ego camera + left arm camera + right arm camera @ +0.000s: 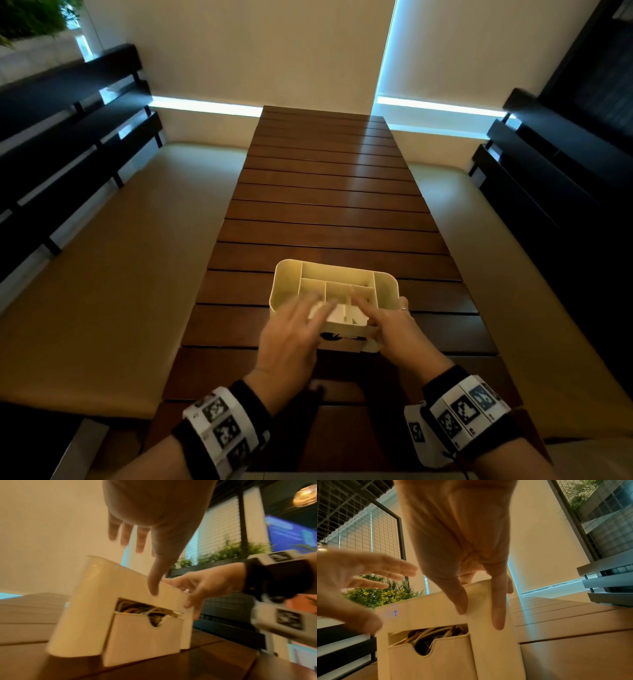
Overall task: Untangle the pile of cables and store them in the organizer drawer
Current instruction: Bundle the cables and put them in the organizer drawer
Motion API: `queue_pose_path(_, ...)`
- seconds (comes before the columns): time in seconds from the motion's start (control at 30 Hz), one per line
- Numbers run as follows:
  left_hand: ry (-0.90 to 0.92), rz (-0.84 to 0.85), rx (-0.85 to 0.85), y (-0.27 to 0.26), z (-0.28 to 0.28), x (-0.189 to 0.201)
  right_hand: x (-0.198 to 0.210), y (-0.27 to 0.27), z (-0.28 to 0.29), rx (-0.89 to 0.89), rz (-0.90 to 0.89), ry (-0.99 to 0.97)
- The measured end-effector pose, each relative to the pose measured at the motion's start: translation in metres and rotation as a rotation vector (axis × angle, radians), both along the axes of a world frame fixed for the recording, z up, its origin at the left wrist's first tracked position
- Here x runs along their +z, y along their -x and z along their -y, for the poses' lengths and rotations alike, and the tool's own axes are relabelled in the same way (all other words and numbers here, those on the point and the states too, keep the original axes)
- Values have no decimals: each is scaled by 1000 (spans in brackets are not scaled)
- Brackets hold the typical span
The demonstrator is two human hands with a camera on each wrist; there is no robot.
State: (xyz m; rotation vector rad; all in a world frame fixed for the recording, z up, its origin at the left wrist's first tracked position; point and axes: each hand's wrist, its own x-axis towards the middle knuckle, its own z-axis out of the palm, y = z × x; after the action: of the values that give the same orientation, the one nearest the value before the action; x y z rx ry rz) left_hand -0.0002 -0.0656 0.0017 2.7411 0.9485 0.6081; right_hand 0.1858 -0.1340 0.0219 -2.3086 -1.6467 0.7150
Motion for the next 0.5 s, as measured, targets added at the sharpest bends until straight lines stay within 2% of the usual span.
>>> queue_pose_path(0.1, -54, -252, 72, 3, -30, -5, -1, 7, -4, -3, 53, 98)
queue_pose_path(0.23, 54, -131, 24, 0, -40, -20, -9, 18, -10, -36, 259, 69)
queue_pose_path(0.37, -59, -89, -2, -5, -47, -27, -21, 17, -18, -100, 354, -9)
queue_pose_path(0.5, -51, -113, 10, -15, -60, -28, -25, 8, -32, -102, 374, -30)
